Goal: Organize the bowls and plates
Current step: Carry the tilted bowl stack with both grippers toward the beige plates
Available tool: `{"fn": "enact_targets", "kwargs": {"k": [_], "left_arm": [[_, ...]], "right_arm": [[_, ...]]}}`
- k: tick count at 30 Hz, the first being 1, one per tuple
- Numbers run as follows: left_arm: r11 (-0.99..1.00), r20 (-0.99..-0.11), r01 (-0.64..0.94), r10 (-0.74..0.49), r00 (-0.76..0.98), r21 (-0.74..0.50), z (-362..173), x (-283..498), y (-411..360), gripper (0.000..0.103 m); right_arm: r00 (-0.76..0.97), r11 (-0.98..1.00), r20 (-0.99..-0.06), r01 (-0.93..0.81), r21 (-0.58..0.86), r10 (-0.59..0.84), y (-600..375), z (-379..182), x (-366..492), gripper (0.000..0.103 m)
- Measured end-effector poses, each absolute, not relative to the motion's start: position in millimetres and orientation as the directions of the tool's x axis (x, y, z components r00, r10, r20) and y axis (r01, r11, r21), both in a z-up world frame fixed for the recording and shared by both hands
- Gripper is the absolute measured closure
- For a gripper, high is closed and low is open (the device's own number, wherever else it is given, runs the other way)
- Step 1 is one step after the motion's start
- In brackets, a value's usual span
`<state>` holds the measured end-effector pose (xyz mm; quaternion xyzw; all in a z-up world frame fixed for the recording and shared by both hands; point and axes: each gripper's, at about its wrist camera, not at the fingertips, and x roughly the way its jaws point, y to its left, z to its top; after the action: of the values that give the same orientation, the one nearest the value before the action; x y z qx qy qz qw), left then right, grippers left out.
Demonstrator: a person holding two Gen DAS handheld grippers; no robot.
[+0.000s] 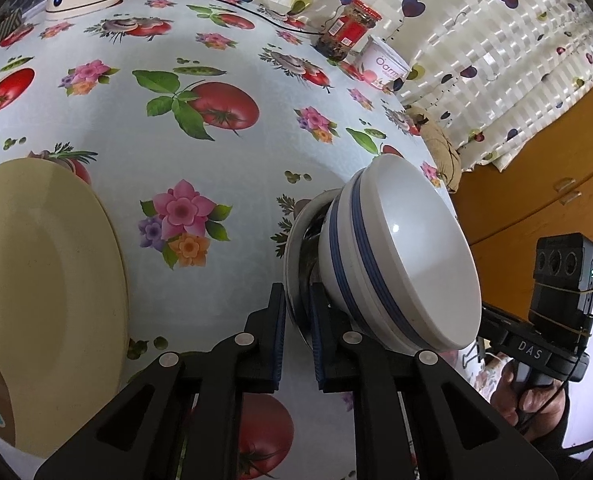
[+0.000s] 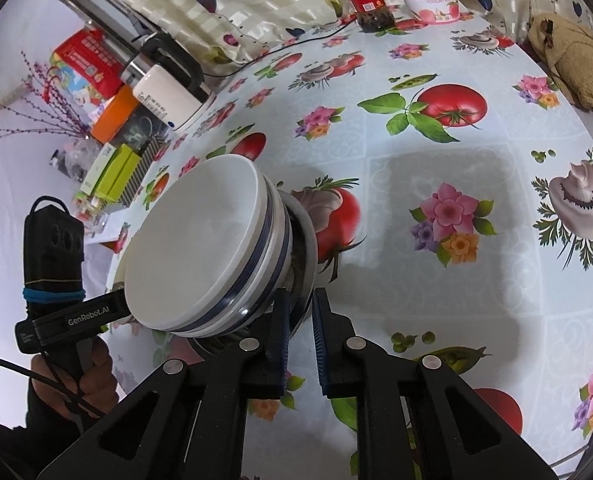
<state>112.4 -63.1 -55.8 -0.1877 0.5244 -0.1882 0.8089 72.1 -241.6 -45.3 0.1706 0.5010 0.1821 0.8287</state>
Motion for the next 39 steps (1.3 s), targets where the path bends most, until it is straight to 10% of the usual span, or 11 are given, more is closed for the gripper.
{"fn": "enact_targets", "kwargs": {"k": [39], "left_arm": [[0.877,-0.771,0.16,-0.477,0.422,-0.454,-45.6,107.9,-60.4,0.091]], "right_arm": [[0.44,0.872,-0.758,-0.162,0.462,0.483,-237.8,-40.4,70.8,0.091]]}}
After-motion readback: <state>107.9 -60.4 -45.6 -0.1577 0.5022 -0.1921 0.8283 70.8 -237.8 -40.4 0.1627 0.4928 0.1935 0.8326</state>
